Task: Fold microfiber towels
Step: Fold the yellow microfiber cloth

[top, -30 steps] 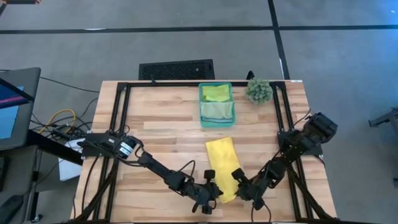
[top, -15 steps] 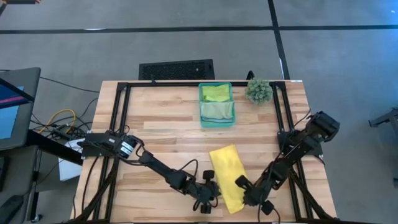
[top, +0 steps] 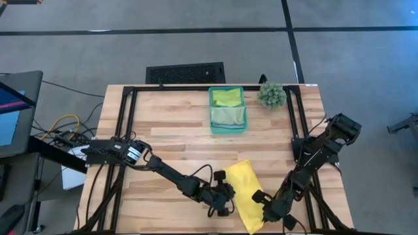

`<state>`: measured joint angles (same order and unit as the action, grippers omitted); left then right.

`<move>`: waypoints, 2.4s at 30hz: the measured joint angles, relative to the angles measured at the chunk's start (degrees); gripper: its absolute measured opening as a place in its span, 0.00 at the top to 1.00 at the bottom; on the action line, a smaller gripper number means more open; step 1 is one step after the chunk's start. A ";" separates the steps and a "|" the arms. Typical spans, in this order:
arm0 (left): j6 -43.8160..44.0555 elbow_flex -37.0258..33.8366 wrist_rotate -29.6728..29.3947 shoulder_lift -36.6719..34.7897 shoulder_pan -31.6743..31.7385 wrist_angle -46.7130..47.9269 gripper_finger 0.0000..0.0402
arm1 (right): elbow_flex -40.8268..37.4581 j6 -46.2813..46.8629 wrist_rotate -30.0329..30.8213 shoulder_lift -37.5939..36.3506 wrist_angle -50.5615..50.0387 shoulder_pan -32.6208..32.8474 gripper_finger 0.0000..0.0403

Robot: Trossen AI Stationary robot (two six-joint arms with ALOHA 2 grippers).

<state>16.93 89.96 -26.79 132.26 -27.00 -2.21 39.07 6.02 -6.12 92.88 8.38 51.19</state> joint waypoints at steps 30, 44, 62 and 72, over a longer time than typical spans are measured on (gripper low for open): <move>-4.06 4.02 7.33 5.72 -0.27 -4.74 1.00 | 0.09 8.94 20.34 -7.69 -9.74 -5.14 0.96; -6.66 13.74 -2.89 5.98 -3.21 12.24 1.00 | 0.07 7.61 22.80 -17.69 -15.62 -14.15 0.96; 10.77 21.16 -22.06 5.85 -6.06 44.20 1.00 | -8.73 7.85 19.28 -11.15 -0.69 -21.69 0.95; 13.57 21.17 -23.12 5.85 -6.12 46.83 1.00 | -12.92 5.99 16.84 -11.15 7.98 -25.17 0.96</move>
<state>30.50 111.13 -49.91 138.10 -33.12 44.62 26.14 12.01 10.72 81.73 16.36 26.02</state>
